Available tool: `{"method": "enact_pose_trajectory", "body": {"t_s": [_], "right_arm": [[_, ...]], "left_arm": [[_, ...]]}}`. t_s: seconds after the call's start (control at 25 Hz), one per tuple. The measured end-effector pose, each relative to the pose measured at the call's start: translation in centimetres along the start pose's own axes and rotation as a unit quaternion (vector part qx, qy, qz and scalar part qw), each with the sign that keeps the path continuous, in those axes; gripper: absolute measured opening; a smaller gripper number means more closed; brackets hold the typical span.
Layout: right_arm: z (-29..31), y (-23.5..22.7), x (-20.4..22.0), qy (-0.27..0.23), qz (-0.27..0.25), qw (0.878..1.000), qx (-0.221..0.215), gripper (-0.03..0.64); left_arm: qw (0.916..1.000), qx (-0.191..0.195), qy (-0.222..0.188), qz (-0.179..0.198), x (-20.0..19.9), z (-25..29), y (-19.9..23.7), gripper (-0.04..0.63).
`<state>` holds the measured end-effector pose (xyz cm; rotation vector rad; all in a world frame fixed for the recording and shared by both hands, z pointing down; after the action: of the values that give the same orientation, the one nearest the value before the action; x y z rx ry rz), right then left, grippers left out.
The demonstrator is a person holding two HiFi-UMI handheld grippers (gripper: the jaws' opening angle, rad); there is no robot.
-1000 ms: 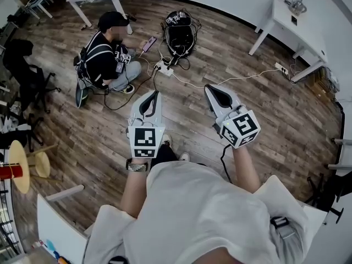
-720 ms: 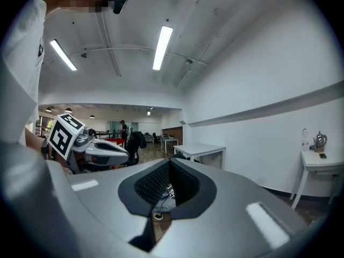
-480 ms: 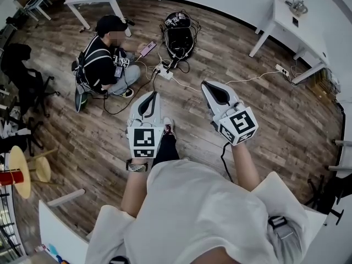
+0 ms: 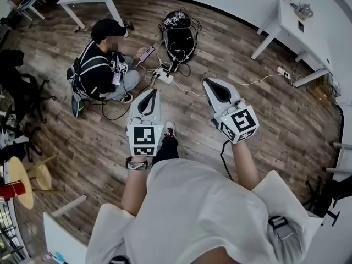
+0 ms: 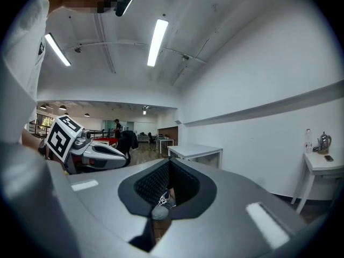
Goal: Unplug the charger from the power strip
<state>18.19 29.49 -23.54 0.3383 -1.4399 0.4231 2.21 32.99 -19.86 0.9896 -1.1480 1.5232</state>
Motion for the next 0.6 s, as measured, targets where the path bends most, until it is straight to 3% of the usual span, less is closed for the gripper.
{"method": "enact_pose_trajectory", "body": {"t_s": [0.16, 0.6], "right_arm": [[4.2, -2.5, 0.5, 0.023, -0.013, 1.000, -0.007, 0.002], [13.2, -10.2, 2.7, 0.045, 0.043, 0.998, -0.026, 0.002]], "left_arm": [[0.9999, -0.006, 0.013, -0.007, 0.5, 4.3, 2.8, 0.006], [0.9984, 0.004, 0.054, -0.016, 2.5, 15.1, 7.0, 0.006]]}}
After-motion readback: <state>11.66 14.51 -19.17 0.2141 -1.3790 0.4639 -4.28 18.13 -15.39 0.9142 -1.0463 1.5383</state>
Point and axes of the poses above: the fingertips, and each gripper's own axes: z forward along the fingers, y to its left, x out of its underside, the point moved 2 cm from there along -z, backward along the fingers, and after that the axes turned 14 degrees about -x, right-handed, at the moved point
